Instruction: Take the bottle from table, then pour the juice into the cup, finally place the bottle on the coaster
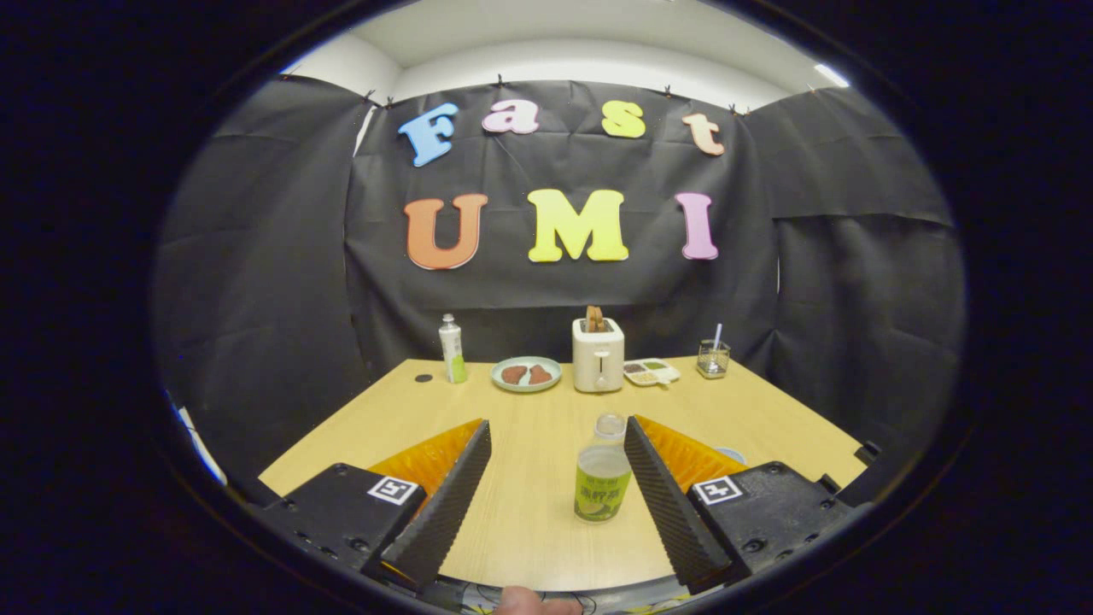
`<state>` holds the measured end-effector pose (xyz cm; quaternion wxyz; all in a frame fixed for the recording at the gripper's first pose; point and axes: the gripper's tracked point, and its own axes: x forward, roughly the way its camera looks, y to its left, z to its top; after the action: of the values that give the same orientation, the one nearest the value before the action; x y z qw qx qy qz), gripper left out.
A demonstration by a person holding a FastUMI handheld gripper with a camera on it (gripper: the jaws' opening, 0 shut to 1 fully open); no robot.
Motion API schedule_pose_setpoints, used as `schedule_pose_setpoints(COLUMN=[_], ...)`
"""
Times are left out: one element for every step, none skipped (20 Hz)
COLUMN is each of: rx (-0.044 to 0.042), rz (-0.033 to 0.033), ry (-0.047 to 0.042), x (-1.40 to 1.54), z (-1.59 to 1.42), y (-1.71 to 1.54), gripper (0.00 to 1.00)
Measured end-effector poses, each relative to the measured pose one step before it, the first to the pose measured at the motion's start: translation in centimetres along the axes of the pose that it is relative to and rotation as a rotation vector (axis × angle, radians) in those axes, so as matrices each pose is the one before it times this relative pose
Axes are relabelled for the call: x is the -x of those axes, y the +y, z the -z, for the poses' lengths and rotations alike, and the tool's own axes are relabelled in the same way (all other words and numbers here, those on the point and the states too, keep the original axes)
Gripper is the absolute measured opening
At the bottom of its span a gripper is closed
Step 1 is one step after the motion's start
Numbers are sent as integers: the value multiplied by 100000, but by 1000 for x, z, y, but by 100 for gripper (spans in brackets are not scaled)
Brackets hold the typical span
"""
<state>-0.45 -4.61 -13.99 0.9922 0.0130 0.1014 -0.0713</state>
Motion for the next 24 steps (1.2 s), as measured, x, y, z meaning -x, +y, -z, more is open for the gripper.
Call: schedule_pose_setpoints(rx=[-757, -433, -262, -432, -1093, -1233, -713, -273, -205, -867, -831, -167, 171, 50, -19, 143, 854, 728, 299, -73, -194, -507, -96, 452], rz=[634, 964, 1127, 622, 687, 632, 668, 338, 256, 179, -764, -228, -238, 52, -458, -986, -204, -11, -490, 43, 321, 298, -311, -136], ry=[1476, 681, 729, 331, 945, 1205, 1229, 624, 115, 282, 633, 632, 433, 75, -358, 559, 929, 621, 231, 404, 644, 901, 464, 199], x=[-523, -645, -580, -567, -818, -951, -926, -906, -880, -840, -793, -753, -672, -648, -607, -515, -496, -437, -424, -389, -391, -370, -256, -163], z=[1043, 924, 910, 943, 979, 1040, 963, 663, 474, 480, 483, 548, 264, 182, -17, 177, 243, 139, -10, -20, 73, 125, -49, -42], y=[-376, -487, -640, -477, -540, -595, -534, -379, -391, -269, -48, 13, -70, -100, 81, 302, 167, 36, 118, 40, 13, -29, 120, 237], gripper=[100, 100, 100, 100, 100, 100, 100, 100, 100, 100, 100, 100, 100, 100, 100, 100, 100, 100, 100, 100, 100, 100, 100, 100])
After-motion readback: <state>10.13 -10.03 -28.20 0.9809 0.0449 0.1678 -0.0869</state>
